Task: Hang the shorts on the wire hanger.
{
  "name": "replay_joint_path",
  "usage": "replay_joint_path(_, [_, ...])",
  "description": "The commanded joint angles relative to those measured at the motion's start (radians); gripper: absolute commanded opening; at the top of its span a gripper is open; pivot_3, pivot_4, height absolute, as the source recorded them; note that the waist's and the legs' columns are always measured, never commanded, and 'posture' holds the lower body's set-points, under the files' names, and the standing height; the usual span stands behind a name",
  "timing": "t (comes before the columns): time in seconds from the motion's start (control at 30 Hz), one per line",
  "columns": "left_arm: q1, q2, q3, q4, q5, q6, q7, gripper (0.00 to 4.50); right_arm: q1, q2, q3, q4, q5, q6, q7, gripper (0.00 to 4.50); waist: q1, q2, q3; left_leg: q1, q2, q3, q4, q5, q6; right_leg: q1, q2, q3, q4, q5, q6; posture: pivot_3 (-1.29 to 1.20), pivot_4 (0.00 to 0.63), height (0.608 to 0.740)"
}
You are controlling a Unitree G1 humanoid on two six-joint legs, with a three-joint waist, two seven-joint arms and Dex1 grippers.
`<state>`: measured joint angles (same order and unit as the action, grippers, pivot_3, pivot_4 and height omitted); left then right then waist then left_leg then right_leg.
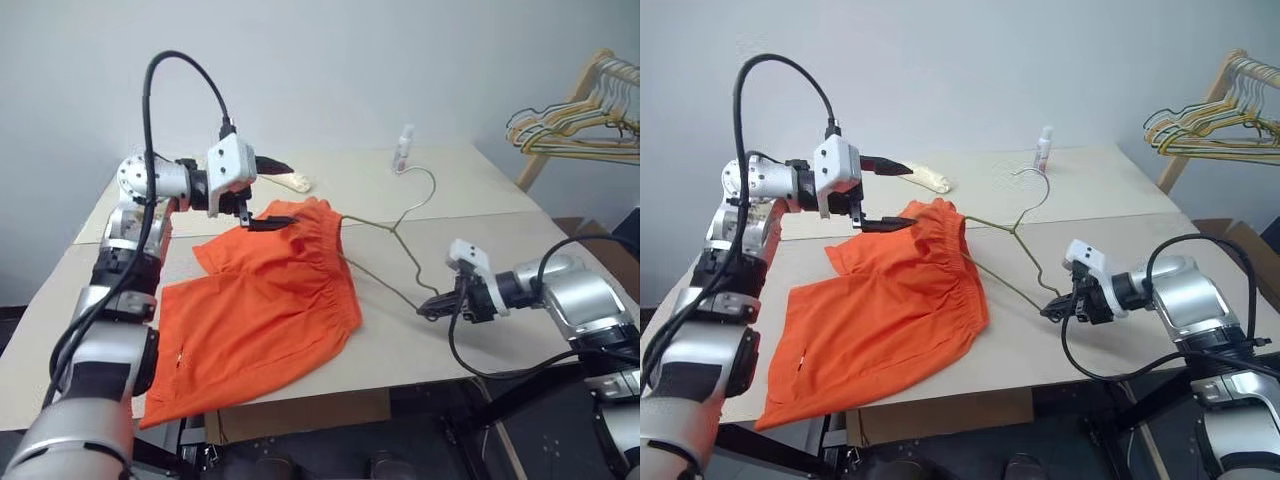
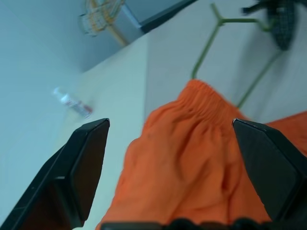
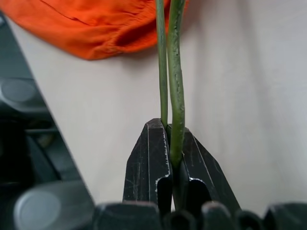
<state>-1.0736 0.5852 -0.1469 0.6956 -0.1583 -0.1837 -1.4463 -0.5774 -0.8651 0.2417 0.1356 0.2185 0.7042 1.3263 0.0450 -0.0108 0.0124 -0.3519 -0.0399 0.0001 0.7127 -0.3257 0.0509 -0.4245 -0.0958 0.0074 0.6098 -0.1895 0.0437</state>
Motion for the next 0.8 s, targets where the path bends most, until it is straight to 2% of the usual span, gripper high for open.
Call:
replay_joint_path(0.03, [-0.092, -0.016, -0.017, 0.097, 0.021, -0.071, -0.086, 4.45, -0.038, 0.004, 0.022, -0.034, -0.045, -0.041, -0.033, 0.0, -0.003, 0.0, 0.0, 0.0, 0.0, 0.0, 0.0, 0.0, 0.0, 0.0, 0.0, 0.0, 0.0, 0.0, 0.0, 0.06, 0.0, 0.74])
replay_joint_path(0.17, [-0.177, -0.051, -0.031, 0.22, 0.037, -0.097, -0.157, 4.45, -0.046, 0.014, 0.043, -0.042, -0.072, -0.061, -0.048, 0.0, -0.005, -0.003, 0.002, -0.001, 0.0, 0.0, 0.001, -0.001, 0.001, 0.0, 0.0, 0.0, 0.0, 0.0, 0.001, 0.06, 0.0, 0.74])
replay_joint_path(0.33, [-0.242, -0.062, -0.132, 0.34, 0.107, -0.176, -0.168, 4.45, -0.075, 0.021, 0.06, -0.058, -0.086, -0.068, -0.041, 0.0, -0.008, -0.004, 0.003, -0.001, 0.0, 0.001, 0.002, -0.001, 0.002, 0.0, 0.0, 0.001, 0.001, 0.001, 0.002, 0.05, 0.0, 0.74])
replay_joint_path(0.67, [-0.311, -0.116, -0.141, 0.495, 0.222, -0.249, -0.167, 4.45, -0.103, 0.025, 0.08, -0.112, -0.106, -0.077, -0.045, 0.0, -0.009, -0.006, 0.004, -0.002, 0.001, 0.001, 0.002, -0.001, 0.002, -0.001, 0.001, 0.001, 0.001, 0.001, 0.002, 0.04, 0.0, 0.74])
replay_joint_path(0.8, [-0.327, -0.119, -0.159, 0.519, 0.241, -0.236, -0.168, 3.58, -0.094, 0.021, 0.077, -0.139, -0.101, -0.069, -0.044, 0.0, -0.01, -0.006, 0.004, -0.002, 0.001, 0.001, 0.002, -0.002, 0.003, -0.001, 0.001, 0.001, 0.001, 0.001, 0.003, 0.04, 0.0, 0.74])
